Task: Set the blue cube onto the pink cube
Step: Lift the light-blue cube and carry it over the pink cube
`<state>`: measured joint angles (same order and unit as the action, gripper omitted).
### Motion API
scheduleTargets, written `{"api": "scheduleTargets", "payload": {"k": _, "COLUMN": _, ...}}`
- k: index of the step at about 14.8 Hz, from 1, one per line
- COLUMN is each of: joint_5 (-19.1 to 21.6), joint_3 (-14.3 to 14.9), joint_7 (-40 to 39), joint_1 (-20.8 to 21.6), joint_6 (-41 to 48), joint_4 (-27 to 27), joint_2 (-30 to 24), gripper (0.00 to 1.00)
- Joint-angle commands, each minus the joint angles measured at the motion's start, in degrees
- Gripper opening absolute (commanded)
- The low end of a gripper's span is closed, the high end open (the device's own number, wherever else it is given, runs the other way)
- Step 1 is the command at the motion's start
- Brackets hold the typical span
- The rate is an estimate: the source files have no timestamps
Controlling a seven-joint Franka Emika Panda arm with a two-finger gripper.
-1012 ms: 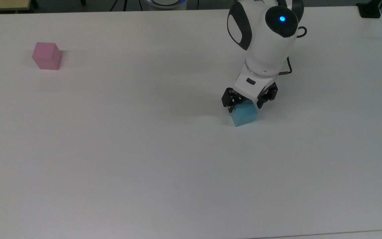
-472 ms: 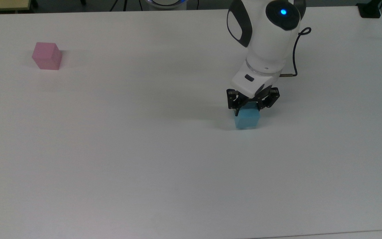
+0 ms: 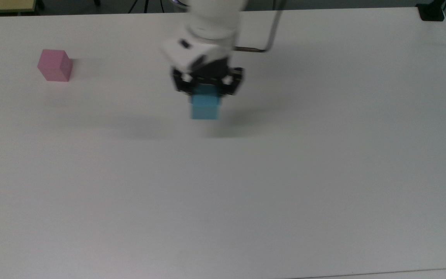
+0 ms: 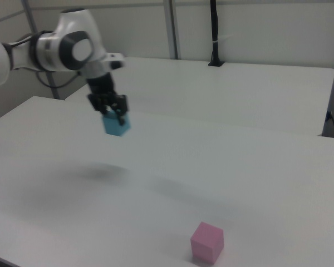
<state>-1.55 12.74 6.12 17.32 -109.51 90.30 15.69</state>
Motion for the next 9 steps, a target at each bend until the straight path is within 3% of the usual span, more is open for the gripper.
{"api": "scheduleTargets", "payload": {"k": 1, "joint_5": -0.1, "joint_3": 8.8, "joint_7": -11.6, "joint_1": -2.4, "joint_6": 1.4, "joint_4": 6.5, "joint_2": -3.7, "gripper": 0.11}}
{"api": "scheduleTargets", "payload": {"k": 3, "joint_5": 0.0, "joint_3": 15.1, "joint_7": -17.3, "joint_1": -2.8, "joint_6": 1.1, "joint_4": 9.0, "joint_2": -3.7, "gripper": 0.09}}
{"api": "scheduleTargets", "payload": {"k": 6, "joint_5": -0.1, "joint_3": 22.2, "joint_7": -24.5, "joint_1": -2.8, "joint_6": -2.3, "joint_4": 14.0, "joint_2": -4.1, "gripper": 0.05}}
{"api": "scheduleTargets", "payload": {"k": 9, "joint_5": -0.1, "joint_3": 27.3, "joint_7": -30.3, "joint_1": -3.2, "joint_6": -6.8, "joint_4": 19.6, "joint_2": -7.1, "gripper": 0.03}}
